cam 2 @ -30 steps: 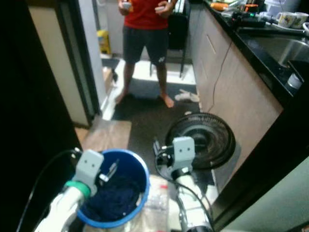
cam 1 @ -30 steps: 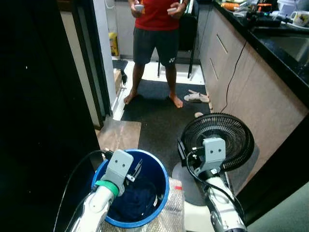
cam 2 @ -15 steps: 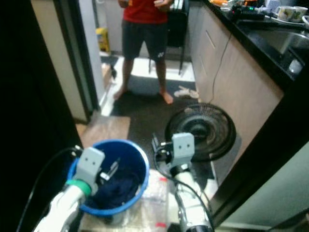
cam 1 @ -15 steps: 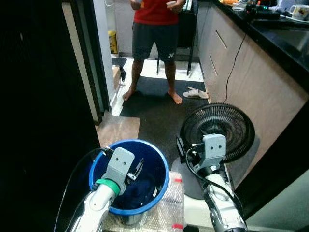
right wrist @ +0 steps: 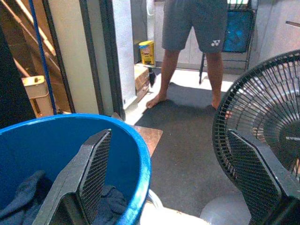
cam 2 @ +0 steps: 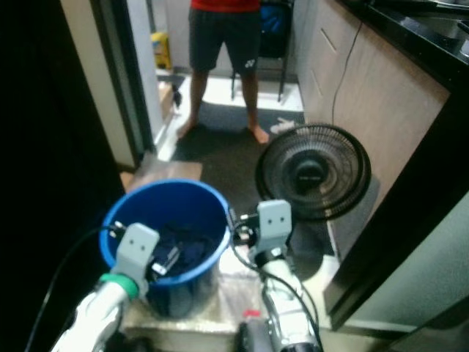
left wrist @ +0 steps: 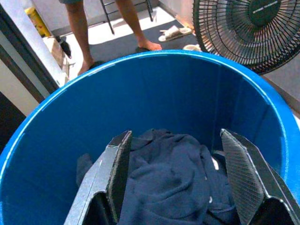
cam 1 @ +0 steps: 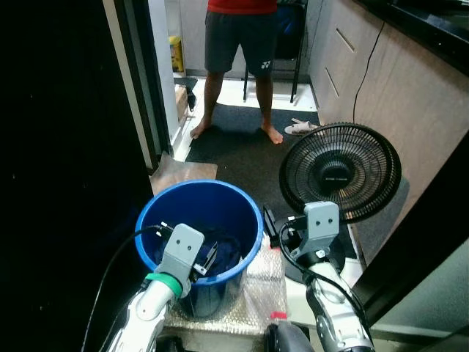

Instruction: Clothes washing

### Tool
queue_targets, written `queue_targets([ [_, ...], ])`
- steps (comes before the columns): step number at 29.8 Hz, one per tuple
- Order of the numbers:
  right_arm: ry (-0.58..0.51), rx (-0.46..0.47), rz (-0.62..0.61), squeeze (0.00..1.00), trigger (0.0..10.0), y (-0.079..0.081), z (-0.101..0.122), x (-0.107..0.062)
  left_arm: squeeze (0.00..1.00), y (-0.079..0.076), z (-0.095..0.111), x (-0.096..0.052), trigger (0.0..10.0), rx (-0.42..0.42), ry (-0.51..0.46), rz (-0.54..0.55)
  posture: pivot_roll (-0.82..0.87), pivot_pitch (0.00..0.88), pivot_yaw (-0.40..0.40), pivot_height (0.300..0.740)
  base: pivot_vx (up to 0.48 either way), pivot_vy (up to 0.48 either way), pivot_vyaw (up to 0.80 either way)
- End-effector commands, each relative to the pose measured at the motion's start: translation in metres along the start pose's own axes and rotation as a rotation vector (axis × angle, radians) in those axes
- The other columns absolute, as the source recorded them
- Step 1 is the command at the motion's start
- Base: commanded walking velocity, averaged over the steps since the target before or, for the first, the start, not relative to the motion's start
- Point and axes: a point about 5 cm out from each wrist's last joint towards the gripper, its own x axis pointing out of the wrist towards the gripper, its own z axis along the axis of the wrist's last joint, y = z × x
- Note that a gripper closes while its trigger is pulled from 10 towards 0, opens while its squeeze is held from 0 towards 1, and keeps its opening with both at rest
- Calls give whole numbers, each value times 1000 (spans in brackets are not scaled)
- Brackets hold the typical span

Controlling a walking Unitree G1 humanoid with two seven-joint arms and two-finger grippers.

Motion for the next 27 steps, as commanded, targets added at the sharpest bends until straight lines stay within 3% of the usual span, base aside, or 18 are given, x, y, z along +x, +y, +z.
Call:
queue_targets([
  [1,-1,15,4,0,10000,1,2,0,0,-1,-3,-1,10000,-13,21,-7,-31,40,34,564,0,0,0],
  [14,-5,28,5,0,10000,3,6,0,0,0,0,1,10000,-20,26,4,-32,54,36,519,0,0,0],
  [27,-15,42,3,0,10000,4,10,2,0,8,15,10,10000,-36,-9,29,-30,59,39,519,0,0,0],
])
